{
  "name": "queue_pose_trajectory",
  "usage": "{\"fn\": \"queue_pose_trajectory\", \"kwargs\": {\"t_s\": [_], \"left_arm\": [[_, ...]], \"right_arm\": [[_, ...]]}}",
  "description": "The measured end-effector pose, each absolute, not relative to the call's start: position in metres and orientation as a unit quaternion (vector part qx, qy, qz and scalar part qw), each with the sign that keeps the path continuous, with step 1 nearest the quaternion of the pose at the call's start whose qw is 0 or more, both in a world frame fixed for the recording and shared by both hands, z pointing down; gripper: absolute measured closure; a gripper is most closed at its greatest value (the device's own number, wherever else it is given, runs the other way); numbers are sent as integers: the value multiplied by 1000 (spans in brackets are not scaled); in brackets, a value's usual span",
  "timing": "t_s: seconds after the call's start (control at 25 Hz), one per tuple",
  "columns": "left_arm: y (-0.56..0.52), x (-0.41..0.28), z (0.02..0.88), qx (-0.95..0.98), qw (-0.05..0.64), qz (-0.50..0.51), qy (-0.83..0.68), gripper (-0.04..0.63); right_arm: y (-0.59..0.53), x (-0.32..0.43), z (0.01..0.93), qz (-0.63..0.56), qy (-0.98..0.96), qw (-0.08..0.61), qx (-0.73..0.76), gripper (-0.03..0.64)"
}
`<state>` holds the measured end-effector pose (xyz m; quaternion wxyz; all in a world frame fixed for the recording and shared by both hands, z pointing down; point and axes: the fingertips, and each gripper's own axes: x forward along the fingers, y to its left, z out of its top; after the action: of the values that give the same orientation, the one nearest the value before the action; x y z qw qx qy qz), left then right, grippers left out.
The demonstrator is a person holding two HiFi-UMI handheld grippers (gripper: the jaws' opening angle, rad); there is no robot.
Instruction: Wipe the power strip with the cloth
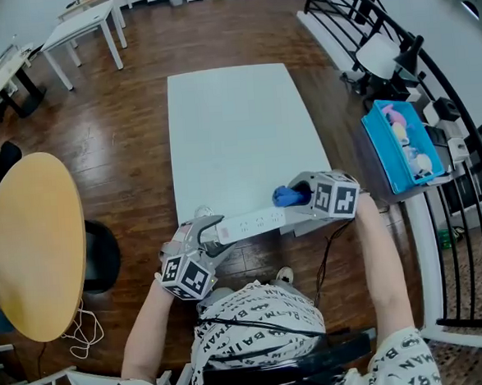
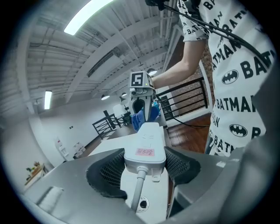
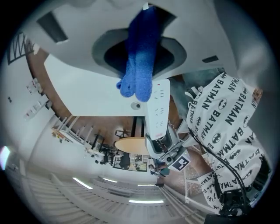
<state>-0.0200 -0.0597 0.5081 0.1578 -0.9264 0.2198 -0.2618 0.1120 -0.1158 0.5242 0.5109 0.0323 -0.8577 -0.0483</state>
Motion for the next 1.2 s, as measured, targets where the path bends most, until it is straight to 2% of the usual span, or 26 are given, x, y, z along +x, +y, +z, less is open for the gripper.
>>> {"fn": "queue_pose_trajectory", "kwargs": {"t_s": [0.88,1.2], "left_arm": [[-103,-39,504,-912,98,-214,337,310],[-115,-36,507,-902,73,-202,374,310]], "right_arm": [[-124,109,525,-28,-890,427,160,480],[-119,75,523,-15,-904,391,175,480]]}}
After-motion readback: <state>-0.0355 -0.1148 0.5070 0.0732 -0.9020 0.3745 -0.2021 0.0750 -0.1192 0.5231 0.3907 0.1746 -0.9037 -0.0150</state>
